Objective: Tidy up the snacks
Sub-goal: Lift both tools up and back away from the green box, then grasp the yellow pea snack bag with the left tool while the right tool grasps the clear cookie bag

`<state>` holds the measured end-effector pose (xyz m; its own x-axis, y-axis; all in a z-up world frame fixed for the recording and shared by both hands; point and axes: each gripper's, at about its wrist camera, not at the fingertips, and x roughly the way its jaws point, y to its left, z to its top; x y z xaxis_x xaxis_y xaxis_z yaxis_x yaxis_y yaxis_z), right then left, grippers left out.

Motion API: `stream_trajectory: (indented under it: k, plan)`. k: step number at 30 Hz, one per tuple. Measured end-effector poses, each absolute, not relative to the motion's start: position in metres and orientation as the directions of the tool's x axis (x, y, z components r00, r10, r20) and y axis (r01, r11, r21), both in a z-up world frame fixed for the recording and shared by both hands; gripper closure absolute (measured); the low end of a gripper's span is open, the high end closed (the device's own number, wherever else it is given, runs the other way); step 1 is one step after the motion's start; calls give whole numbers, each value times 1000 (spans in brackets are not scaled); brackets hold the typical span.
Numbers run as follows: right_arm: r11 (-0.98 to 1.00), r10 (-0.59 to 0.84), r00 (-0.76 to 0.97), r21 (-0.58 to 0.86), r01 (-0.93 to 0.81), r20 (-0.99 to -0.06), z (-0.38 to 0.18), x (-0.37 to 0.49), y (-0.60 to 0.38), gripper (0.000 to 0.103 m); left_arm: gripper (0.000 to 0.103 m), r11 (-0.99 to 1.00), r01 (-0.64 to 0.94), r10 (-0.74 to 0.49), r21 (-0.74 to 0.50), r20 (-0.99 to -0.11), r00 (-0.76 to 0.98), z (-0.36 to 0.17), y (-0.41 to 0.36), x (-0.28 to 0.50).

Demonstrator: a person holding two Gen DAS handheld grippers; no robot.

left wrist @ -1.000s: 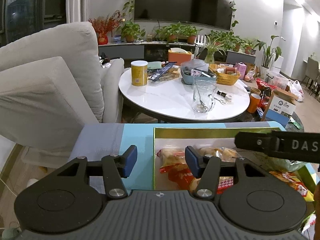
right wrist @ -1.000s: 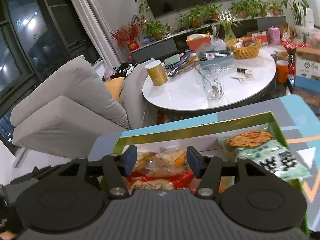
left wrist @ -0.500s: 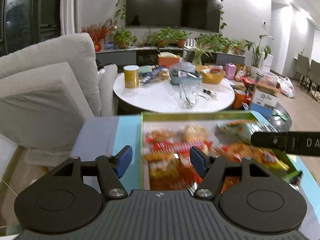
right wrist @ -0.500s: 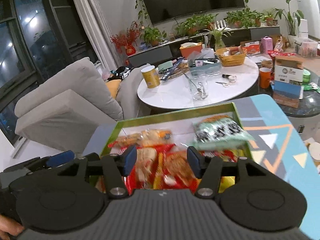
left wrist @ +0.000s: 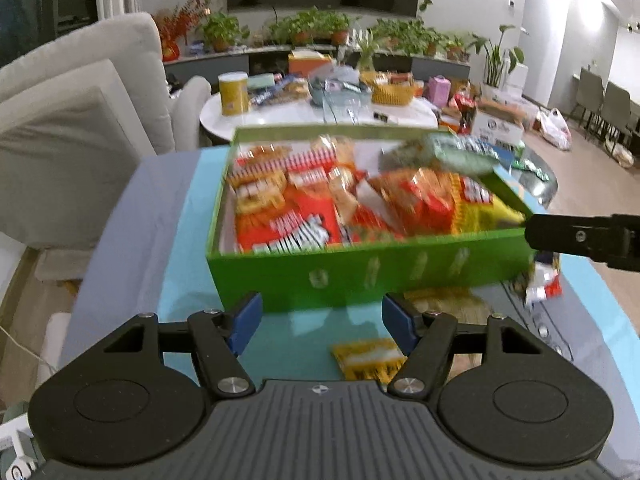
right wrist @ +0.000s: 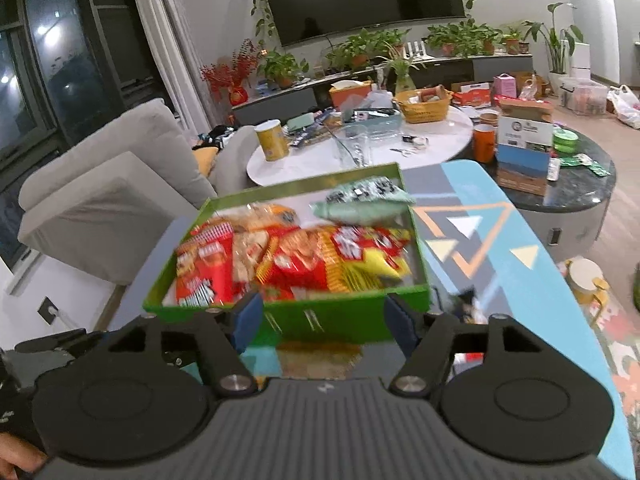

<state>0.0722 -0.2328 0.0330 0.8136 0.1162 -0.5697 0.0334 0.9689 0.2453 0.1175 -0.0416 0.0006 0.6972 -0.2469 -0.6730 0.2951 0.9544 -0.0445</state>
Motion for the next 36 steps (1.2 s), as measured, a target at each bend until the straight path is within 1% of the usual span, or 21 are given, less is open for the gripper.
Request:
stream_trajectory:
  k: [3, 8, 11, 19, 22, 29, 36]
  plan:
    - [971, 110, 806, 237, 38, -582, 24, 61, -236, 38, 39, 952, 302, -255, -56, -694, 674, -8, -45, 111]
    - [963, 106, 794, 262, 69, -599, 12, 49, -249, 38, 39, 948, 309, -266, -76, -721, 640, -19, -53, 105]
    - [959, 101, 788, 270, 85, -607, 5, 43, -256, 38, 34, 943, 322, -278, -84, -729, 625, -23, -57, 102]
    - [956, 101, 777, 277, 97, -622, -9, 25, -262, 38, 32, 925, 378, -275, -39, -755, 595, -38, -71, 94]
    - [959, 112, 771, 272, 82, -627, -12, 19, -261, 38, 30, 928, 370, -265, -36, -764, 589, -44, -74, 96]
    - [969, 148, 745, 247, 23, -650, -20, 9, -247, 38, 29, 948, 317, -204, 9, -749, 631, -46, -68, 101]
    - [980, 153, 714, 197, -21, -684, -29, 5, -226, 38, 30, 961, 276, -181, 2, -749, 638, -45, -50, 102]
